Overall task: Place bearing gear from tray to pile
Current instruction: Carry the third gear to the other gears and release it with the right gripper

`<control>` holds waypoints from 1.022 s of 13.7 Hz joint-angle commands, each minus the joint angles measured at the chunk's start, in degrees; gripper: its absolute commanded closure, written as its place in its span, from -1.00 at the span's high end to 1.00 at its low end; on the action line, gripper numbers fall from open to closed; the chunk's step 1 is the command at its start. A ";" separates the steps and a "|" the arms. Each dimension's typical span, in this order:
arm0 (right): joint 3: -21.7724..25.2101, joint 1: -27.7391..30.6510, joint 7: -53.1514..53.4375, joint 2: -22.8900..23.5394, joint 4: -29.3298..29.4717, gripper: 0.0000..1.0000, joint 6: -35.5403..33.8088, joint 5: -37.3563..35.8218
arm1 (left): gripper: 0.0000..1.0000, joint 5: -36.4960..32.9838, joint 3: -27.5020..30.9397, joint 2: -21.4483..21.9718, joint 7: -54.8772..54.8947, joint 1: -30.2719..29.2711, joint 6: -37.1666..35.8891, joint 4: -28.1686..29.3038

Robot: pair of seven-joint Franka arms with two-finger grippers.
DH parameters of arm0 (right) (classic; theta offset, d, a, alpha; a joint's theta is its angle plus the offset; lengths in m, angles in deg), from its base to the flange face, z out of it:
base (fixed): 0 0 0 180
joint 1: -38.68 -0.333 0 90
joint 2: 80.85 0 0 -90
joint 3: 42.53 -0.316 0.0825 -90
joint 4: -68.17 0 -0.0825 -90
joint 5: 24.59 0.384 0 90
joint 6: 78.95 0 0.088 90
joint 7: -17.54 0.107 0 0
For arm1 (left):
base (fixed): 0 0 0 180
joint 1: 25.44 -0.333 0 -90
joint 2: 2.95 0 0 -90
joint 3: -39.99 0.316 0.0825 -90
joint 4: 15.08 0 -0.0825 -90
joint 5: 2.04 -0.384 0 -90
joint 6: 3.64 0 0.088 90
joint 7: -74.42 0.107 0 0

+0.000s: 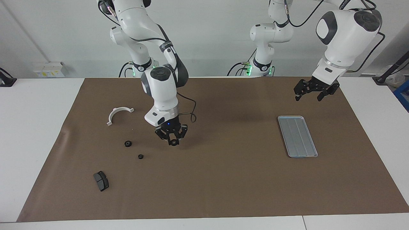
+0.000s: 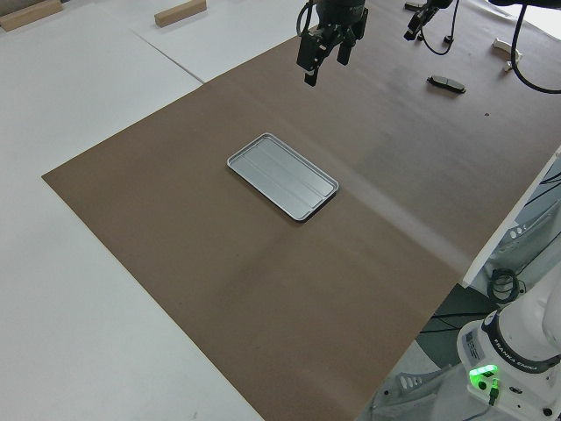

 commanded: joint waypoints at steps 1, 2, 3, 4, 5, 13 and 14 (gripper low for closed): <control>-0.90 4.91 -5.36 -4.43 -7.82 -0.66 1.74 -1.10 | 1.00 0.60 -0.08 2.40 1.09 -0.64 1.46 2.86; -0.90 6.23 -6.95 -5.22 -10.01 -0.66 2.35 -1.10 | 1.00 0.69 -0.08 2.40 1.09 -0.64 1.55 2.86; -0.90 7.63 -8.62 -5.49 -11.17 -0.65 2.36 -1.10 | 1.00 0.69 -0.08 2.40 1.09 -0.64 1.55 2.86; -0.90 8.69 -10.46 -5.40 -11.61 -0.65 2.36 -1.10 | 1.00 0.60 -0.08 2.40 1.09 -0.64 1.64 2.86; -0.90 9.66 -11.61 -5.49 -12.58 -0.60 2.44 -1.01 | 1.00 0.69 -0.08 2.40 1.09 -0.64 1.72 2.86; -0.98 12.66 -13.91 -7.42 -18.12 -0.44 2.45 -1.01 | 1.00 0.60 -0.08 2.31 1.00 -0.73 2.86 2.77; -0.99 12.48 -13.39 -7.34 -18.47 -0.43 2.45 -0.93 | 1.00 0.60 0.01 2.31 1.09 -0.73 2.87 2.77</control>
